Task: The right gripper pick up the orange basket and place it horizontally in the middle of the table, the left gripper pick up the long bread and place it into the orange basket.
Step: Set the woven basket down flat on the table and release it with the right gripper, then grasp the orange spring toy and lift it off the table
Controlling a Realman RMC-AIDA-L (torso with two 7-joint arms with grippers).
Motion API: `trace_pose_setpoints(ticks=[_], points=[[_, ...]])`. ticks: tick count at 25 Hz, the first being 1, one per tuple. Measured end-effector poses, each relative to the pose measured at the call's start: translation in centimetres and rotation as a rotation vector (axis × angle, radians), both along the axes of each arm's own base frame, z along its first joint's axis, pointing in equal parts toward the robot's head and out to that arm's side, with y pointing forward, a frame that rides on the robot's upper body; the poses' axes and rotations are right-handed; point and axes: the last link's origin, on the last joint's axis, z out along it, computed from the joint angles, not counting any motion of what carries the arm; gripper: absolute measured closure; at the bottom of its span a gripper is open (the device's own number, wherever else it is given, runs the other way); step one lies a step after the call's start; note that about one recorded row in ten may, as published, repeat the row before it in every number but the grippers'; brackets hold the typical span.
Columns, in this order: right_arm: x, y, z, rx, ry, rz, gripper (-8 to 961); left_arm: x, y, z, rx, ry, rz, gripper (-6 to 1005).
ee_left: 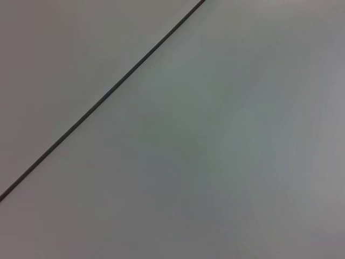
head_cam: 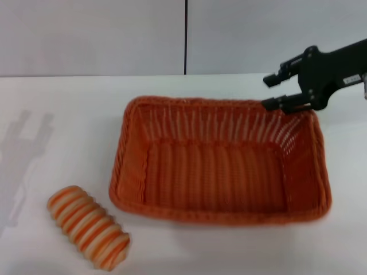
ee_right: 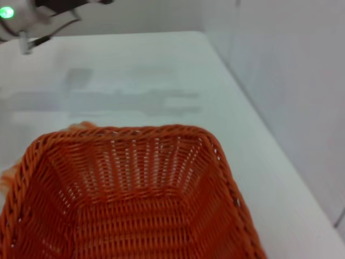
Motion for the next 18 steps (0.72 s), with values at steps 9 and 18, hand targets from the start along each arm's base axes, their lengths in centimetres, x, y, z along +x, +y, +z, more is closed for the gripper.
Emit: trace_pose_setpoints(ticks=[9,18], points=[[2.6,1.1,3.7,0.358,0.275,-0.087,365,-0.1,-0.1,0.0,-0.008,0.010,-0.004,331],[10.2,-3.6,7.5,0.721,0.770,-0.308,366,-1.0,-0.6,0.2,-0.069,0.134,0.002,334]])
